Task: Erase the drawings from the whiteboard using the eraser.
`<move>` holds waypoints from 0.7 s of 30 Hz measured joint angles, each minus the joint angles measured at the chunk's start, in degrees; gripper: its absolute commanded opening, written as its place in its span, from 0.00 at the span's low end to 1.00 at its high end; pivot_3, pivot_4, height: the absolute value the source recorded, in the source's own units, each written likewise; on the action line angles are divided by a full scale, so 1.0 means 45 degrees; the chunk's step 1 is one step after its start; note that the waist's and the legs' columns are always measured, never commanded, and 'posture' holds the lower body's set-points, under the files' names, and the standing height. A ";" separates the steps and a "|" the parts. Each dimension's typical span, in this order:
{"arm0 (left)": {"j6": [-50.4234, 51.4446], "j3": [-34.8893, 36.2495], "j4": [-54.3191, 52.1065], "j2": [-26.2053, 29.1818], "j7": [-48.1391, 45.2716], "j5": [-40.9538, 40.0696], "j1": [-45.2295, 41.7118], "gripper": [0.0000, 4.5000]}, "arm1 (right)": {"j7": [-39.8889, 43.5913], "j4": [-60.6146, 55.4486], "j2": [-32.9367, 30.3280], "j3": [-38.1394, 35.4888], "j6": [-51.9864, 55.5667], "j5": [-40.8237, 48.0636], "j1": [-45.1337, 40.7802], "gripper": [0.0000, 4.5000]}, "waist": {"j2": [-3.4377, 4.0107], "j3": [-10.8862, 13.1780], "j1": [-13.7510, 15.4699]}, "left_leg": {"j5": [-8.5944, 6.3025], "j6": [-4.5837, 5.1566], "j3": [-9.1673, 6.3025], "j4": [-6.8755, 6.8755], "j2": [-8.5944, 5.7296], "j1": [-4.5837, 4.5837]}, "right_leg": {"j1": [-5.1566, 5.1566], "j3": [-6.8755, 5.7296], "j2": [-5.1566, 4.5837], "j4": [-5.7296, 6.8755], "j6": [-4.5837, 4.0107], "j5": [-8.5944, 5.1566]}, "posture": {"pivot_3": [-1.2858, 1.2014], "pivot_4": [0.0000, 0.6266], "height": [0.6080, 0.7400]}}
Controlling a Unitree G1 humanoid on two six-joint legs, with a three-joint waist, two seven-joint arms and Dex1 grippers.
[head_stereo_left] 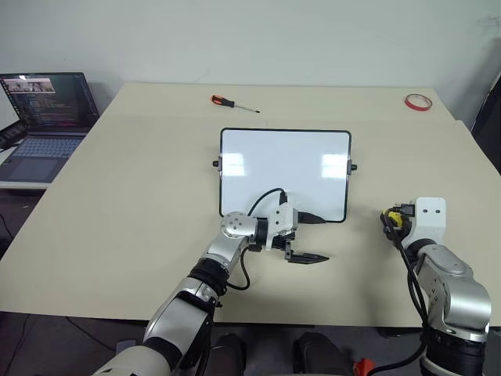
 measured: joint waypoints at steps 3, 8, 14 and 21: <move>-0.0020 0.0000 0.0000 -0.0014 0.0073 0.0025 -0.0001 1.00 | -0.0121 0.0120 -0.0031 0.0007 -0.0086 0.0134 -0.0003 0.26 | 0.0000 0.0000 -0.0001 | 0.0000 0.0000 0.0000 0.0000 0.0000 0.0000 | 0.0000 0.0000 0.0000 0.0001 0.0000 0.0000 | 0.52 0.24 1.00; -0.0051 0.0000 0.0000 -0.0024 0.0231 0.0054 -0.0005 1.00 | -0.0190 0.0328 -0.0101 0.0022 -0.0254 0.0373 -0.0009 0.46 | 0.0000 0.0000 0.0000 | 0.0000 0.0000 0.0001 0.0000 0.0000 0.0000 | 0.0000 0.0001 0.0000 0.0000 0.0000 0.0000 | 0.52 0.24 1.00; -0.0049 0.0000 -0.0002 -0.0021 0.0300 0.0055 -0.0006 1.00 | -0.0281 0.0542 -0.0257 0.0022 -0.0404 0.0475 -0.0029 0.93 | 0.0000 0.0000 0.0000 | 0.0000 0.0000 0.0001 0.0000 0.0001 0.0000 | 0.0000 0.0000 0.0000 0.0001 0.0000 0.0000 | 0.52 0.24 1.00; -0.0045 -0.0001 -0.0040 0.0002 0.0299 0.0054 -0.0006 1.00 | -0.0495 0.0546 -0.0497 0.0056 -0.0572 0.0481 -0.0070 0.99 | 0.0001 0.0000 -0.0001 | 0.0000 0.0000 0.0004 0.0000 0.0000 0.0000 | 0.0000 0.0000 0.0000 0.0001 0.0000 0.0000 | 0.52 0.24 1.00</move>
